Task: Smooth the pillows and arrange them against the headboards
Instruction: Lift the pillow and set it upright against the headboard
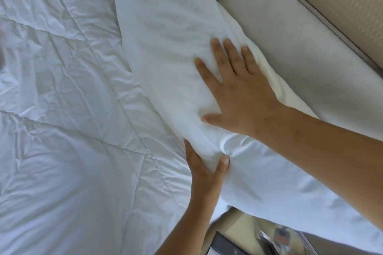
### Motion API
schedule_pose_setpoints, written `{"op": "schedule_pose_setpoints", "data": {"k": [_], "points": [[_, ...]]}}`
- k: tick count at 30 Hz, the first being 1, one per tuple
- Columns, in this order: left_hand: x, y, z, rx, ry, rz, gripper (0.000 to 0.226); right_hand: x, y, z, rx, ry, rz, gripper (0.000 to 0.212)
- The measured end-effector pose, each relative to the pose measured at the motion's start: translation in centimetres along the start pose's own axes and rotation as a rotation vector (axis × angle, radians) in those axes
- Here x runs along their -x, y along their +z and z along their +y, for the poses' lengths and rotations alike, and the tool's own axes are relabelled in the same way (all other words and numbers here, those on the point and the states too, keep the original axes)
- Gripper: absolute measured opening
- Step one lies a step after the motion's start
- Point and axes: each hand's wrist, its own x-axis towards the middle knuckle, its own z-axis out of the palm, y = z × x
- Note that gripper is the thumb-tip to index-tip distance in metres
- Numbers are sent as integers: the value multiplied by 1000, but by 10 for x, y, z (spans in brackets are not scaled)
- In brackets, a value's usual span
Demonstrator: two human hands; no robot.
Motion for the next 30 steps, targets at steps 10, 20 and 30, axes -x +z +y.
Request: {"op": "schedule_pose_setpoints", "data": {"k": [10, 20, 30], "points": [[55, 28, -40, -113, -34, -57, 124, 103, 18, 19, 10, -52, -12, 120], [58, 15, -45, -229, -76, -150, 120, 126, 27, 21, -49, -55, -20, 116], [104, -65, 68, -807, -121, -294, 126, 188, -73, -38, -514, 148, -137, 94]]}}
